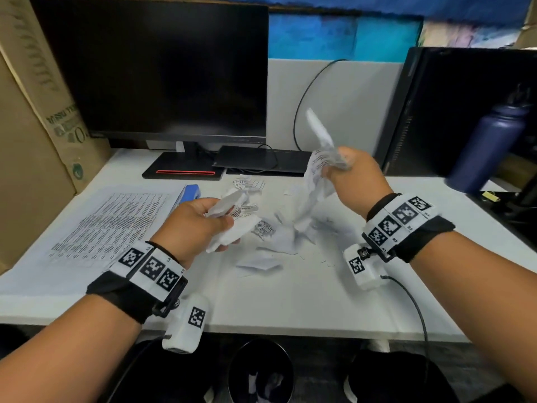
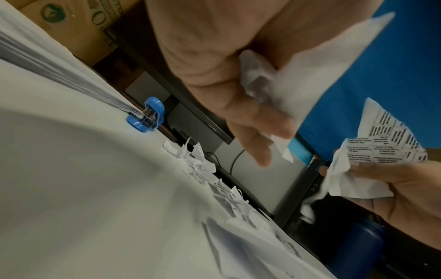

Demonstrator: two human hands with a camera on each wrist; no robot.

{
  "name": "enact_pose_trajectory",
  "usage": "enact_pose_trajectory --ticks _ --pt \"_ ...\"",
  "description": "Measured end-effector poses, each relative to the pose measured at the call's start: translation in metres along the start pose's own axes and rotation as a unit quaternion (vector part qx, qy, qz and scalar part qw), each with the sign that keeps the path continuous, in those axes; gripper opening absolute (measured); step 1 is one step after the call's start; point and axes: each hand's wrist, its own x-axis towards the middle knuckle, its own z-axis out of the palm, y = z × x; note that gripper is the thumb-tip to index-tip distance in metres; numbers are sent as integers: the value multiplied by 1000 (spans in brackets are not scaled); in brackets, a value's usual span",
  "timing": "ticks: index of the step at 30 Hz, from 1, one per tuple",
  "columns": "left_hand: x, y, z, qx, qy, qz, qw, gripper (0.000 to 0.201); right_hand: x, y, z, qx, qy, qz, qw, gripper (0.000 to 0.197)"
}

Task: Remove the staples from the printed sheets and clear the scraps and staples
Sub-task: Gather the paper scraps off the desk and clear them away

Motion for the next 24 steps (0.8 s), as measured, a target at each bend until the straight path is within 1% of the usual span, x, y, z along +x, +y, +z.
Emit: enact_pose_trajectory --ticks 1,4,6,8,10,11,12,13,14,15,16,17,18,19,20,21,22,24 --pt "0 1 1 10 3 4 1000 16 1 -1 1 18 5 8 1000 16" --pt "1 2 3 15 6 20 1000 19 -1 0 3 119 -24 71 990 18" --pt "-3 6 3 1 0 27 1000 22 -5 -5 0 199 6 84 976 21" --pt "-11 10 4 -26 -12 31 999 23 -17 -16 -6 283 32 89 954 21" --pt "-27 17 3 -60 -48 27 997 20 -37 -26 -14 349 6 86 933 21" --pt "-39 20 3 -68 -77 23 994 18 -51 -30 -18 368 -28 87 925 22" --pt "-51 20 1 -65 -114 19 991 16 -64 -32 -22 373 -77 90 920 22" --pt "-62 16 0 -51 -158 13 986 13 -80 -33 -28 364 -150 93 914 20" --pt "-73 8 -2 -28 -210 -1 977 11 -96 -31 -31 332 -242 89 908 17" --pt "-84 -4 -3 0 -264 -31 964 10 -113 -27 -33 274 -335 70 899 14" --pt "-94 -17 -4 40 -325 -64 943 10 -129 -20 -32 200 -412 38 888 13" --pt "-101 -32 -5 94 -386 -89 914 10 -144 -12 -28 128 -468 13 874 12" --pt "-106 -49 -3 151 -425 -106 886 10 -156 -1 -20 58 -507 -2 860 13" --pt "-107 -65 -1 194 -437 -127 869 11 -166 10 -10 -11 -530 -14 848 16" --pt "-106 -82 3 224 -423 -155 864 13 -177 21 2 -72 -547 -20 834 15" --pt "-101 -100 8 240 -393 -193 866 14 -186 29 15 -122 -559 -24 820 11" --pt "-94 -119 14 252 -363 -232 867 12 -194 40 30 -156 -565 -29 809 9" --pt "-77 -152 29 284 -335 -287 851 8 -206 67 66 -188 -577 -26 794 12"
